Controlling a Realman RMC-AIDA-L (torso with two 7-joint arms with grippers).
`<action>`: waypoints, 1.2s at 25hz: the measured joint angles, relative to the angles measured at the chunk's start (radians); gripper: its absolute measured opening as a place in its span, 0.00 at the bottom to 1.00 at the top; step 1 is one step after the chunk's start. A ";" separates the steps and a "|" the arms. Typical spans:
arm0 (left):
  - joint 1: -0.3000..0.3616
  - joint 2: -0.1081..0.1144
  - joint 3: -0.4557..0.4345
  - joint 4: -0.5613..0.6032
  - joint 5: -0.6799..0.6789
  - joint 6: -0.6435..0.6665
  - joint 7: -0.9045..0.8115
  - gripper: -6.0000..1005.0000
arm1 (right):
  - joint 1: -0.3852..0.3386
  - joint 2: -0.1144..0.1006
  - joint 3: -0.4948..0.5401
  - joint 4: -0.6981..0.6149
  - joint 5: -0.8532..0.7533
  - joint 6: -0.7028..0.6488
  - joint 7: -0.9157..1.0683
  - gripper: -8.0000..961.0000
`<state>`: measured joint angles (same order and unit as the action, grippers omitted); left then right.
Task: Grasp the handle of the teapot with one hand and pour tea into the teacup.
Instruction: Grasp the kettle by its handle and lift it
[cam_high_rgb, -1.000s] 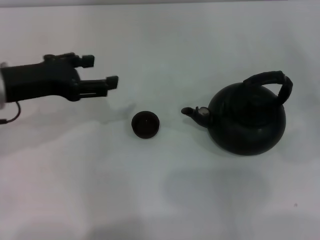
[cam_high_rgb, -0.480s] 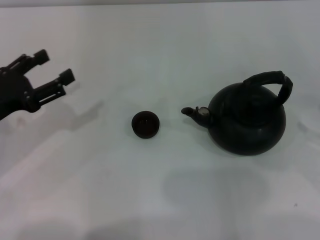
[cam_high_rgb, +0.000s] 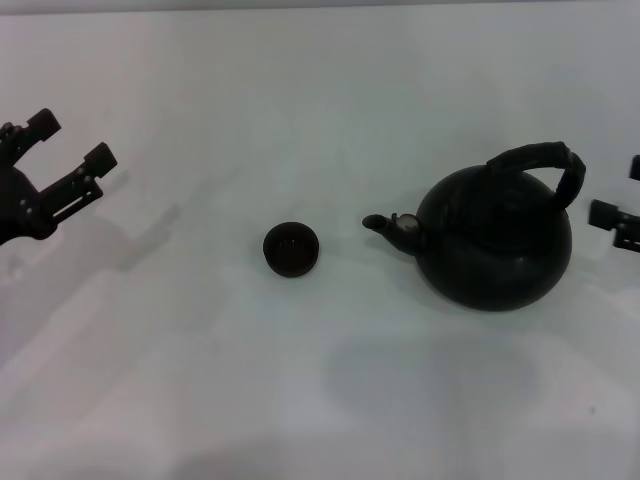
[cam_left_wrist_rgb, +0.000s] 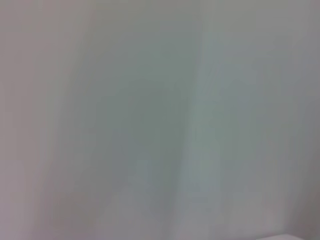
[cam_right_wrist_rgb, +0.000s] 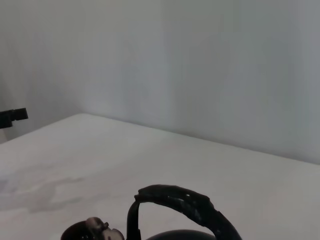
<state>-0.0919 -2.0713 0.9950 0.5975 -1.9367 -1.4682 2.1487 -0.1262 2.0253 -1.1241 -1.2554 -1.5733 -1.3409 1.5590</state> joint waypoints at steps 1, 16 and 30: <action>0.001 0.000 0.000 0.000 -0.002 0.000 0.000 0.87 | 0.006 -0.001 -0.015 0.008 0.004 0.018 -0.011 0.87; 0.004 -0.001 -0.047 -0.006 -0.005 -0.024 -0.002 0.87 | 0.112 -0.004 -0.106 0.137 0.011 0.105 -0.072 0.77; 0.004 0.000 -0.049 -0.007 -0.004 -0.021 -0.003 0.87 | 0.117 -0.007 -0.100 0.153 0.023 0.140 -0.075 0.42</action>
<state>-0.0880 -2.0708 0.9464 0.5905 -1.9404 -1.4891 2.1458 -0.0092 2.0182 -1.2245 -1.1021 -1.5507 -1.2009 1.4836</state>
